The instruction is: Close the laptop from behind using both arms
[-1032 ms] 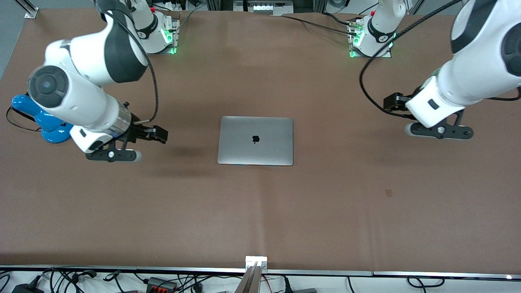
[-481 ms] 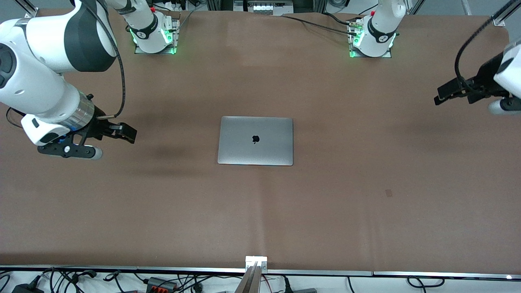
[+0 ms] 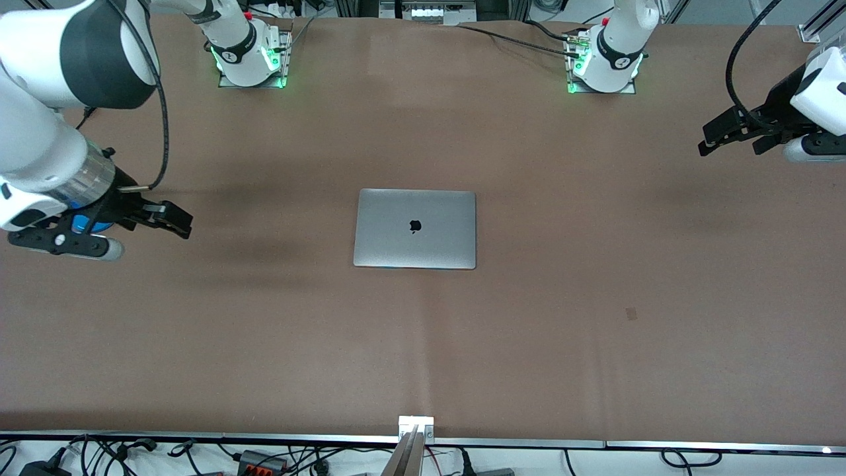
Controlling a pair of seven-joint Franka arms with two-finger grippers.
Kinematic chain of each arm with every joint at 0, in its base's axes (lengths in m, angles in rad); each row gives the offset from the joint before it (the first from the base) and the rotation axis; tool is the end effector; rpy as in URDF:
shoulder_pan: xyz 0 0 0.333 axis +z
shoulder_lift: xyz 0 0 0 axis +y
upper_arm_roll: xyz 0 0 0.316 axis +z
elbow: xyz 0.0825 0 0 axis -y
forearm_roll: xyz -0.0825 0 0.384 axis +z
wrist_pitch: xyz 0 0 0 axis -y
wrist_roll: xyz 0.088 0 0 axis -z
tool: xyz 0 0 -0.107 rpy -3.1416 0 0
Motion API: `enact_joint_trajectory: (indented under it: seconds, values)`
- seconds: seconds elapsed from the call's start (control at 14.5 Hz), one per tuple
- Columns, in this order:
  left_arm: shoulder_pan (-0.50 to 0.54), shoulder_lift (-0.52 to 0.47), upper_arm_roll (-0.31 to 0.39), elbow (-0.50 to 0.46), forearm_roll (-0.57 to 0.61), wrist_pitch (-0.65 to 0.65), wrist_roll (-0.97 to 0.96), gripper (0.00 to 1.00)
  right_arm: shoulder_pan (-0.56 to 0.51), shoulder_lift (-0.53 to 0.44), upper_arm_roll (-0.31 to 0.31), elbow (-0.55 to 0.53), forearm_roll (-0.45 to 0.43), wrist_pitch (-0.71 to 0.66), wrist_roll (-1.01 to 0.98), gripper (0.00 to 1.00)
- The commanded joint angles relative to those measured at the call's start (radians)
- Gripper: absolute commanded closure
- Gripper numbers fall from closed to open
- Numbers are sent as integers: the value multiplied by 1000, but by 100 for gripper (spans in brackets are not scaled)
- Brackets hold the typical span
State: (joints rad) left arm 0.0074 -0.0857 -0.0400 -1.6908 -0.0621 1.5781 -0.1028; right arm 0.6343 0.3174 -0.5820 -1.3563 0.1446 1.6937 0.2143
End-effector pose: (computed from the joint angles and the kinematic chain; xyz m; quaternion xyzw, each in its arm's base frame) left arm 0.5263 -0.0247 0.6150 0.9988 0.0358 -0.0155 0.0284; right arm 0.6403 0.1043 0.5722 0.9966 -0.0726 0.0368 0.0089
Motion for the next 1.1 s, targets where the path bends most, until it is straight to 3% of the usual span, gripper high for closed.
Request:
enact_joint_trajectory:
  seconds: [0.0,0.34,0.41,0.62,0.76,1.03]
  values:
    - [-40,-5,12,16,41,-36,-3,0,-152,-32,136,23,-13,-26,-7,0]
    - [-32,24,-1,39,47,-49,-5,0,-557,-99,498,10,-94,-26,-73,0]
    - [-38,24,-3,39,47,-49,-5,0,-618,-109,540,-4,-95,-26,-117,0]
    - [-40,27,-17,52,47,-47,-5,0,-650,-110,541,-21,-106,-29,-194,0]
    - [-40,29,-17,56,47,-47,-5,0,-644,-125,542,-44,-164,-29,-194,0]
    - [-40,29,-17,56,47,-49,-5,0,-642,-262,545,-251,-152,20,-190,0]
